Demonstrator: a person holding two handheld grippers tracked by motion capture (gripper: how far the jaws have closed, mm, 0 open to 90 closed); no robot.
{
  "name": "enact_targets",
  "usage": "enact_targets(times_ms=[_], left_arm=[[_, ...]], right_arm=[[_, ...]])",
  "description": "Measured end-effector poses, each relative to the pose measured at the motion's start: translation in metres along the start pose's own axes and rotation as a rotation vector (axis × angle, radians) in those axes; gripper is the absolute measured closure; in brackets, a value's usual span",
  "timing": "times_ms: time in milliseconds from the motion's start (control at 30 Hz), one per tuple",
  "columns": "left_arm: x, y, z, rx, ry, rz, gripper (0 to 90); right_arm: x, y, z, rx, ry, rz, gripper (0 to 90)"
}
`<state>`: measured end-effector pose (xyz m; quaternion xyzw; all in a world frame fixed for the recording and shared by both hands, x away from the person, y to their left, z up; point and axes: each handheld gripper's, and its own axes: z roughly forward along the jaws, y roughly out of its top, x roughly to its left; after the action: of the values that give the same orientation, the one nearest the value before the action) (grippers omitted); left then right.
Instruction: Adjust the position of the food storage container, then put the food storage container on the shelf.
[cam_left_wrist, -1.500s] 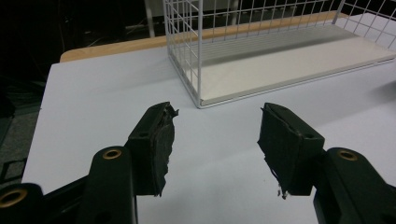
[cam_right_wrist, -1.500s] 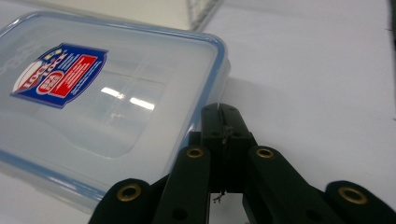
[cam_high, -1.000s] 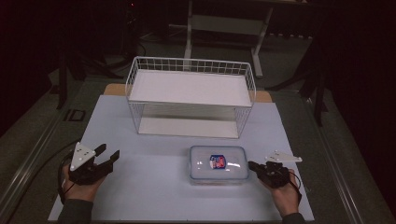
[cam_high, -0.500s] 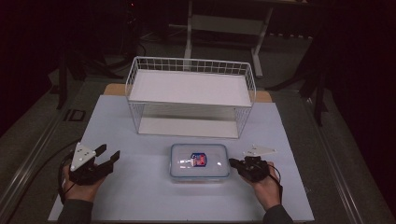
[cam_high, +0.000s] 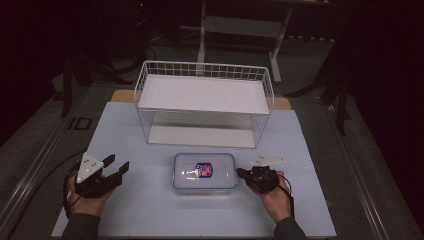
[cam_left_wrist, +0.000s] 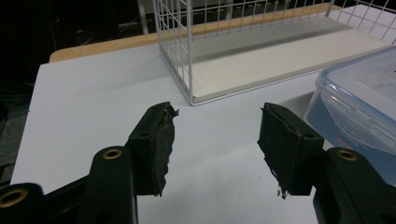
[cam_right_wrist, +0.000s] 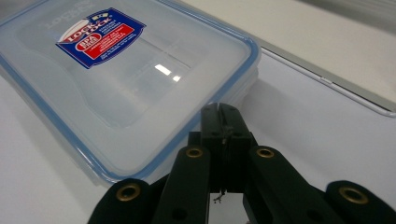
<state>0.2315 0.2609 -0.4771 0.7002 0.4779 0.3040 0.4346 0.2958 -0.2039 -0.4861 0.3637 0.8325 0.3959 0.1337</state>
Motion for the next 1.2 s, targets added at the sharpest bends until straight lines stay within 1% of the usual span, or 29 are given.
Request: enact_targets(times_ms=[100,133,200,267,333,400,500,533,600,667,700,733,800,867,933,967,1033,1067,1100,1133,1200], left_arm=[[0.000,0.000,-0.001,-0.004,-0.002,-0.003,44.1],[0.000,0.000,-0.001,-0.004,-0.002,-0.003,44.1],[0.000,0.001,0.000,-0.003,-0.005,-0.005,44.1],[-0.001,0.001,0.000,0.000,-0.009,-0.004,44.1],[-0.002,0.001,0.000,0.000,-0.020,-0.002,44.0],[-0.002,0.002,0.000,-0.005,-0.029,-0.005,43.9],[-0.003,0.003,-0.001,-0.008,-0.042,-0.014,43.8],[-0.005,0.004,0.000,-0.013,-0.065,-0.032,43.7],[-0.008,0.006,0.001,-0.009,-0.084,-0.031,43.4],[-0.008,0.006,0.001,-0.009,-0.084,-0.031,43.2],[-0.016,0.010,0.005,0.011,-0.151,-0.039,42.3],[-0.018,0.010,0.007,0.020,-0.171,-0.046,41.4],[-0.025,0.012,0.013,0.042,-0.213,-0.049,40.6],[-0.033,0.015,0.018,0.066,-0.252,-0.045,39.2],[-0.042,0.019,0.024,0.079,-0.281,-0.032,37.6],[-0.046,0.022,0.026,0.081,-0.294,-0.032,37.1],[-0.054,0.026,0.034,0.103,-0.332,-0.037,34.7],[-0.058,0.028,0.039,0.120,-0.359,-0.044,33.0],[-0.063,0.030,0.044,0.139,-0.380,-0.042,31.3],[-0.069,0.031,0.048,0.148,-0.382,-0.033,30.4],[-0.079,0.032,0.058,0.173,-0.370,-0.010,26.1]], right_arm=[[-0.001,0.001,-0.002,-0.002,-0.007,-0.017,83.4],[-0.001,0.001,-0.004,-0.004,-0.018,-0.021,80.8],[-0.003,0.002,-0.008,-0.021,-0.031,-0.008,76.3],[-0.004,0.003,-0.012,-0.041,-0.027,0.010,70.9],[-0.005,0.003,-0.014,-0.060,-0.017,0.023,65.8],[-0.005,0.004,-0.015,-0.072,0.003,0.034,62.6],[-0.003,0.005,-0.014,-0.078,0.015,0.034,60.2],[-0.002,0.006,-0.013,-0.084,0.035,0.045,56.7],[0.000,0.007,-0.011,-0.080,0.048,0.059,54.3],[0.000,0.007,-0.011,-0.078,0.054,0.064,54.3],[0.001,0.008,-0.009,-0.069,0.072,0.078,47.7],[0.002,0.009,-0.008,-0.063,0.087,0.081,46.6],[0.002,0.009,-0.005,-0.060,0.102,0.091,44.2],[0.004,0.010,-0.002,-0.050,0.112,0.103,38.7],[0.005,0.012,0.000,-0.040,0.124,0.111,33.4],[0.005,0.013,0.001,-0.030,0.126,0.114,30.4],[0.004,0.014,0.004,-0.011,0.137,0.129,25.2],[0.004,0.015,0.005,-0.008,0.136,0.133,23.2],[0.003,0.015,0.006,-0.002,0.134,0.144,20.3],[0.002,0.016,0.008,-0.001,0.135,0.153,17.9],[-0.001,0.015,0.010,0.005,0.132,0.168,14.2]])
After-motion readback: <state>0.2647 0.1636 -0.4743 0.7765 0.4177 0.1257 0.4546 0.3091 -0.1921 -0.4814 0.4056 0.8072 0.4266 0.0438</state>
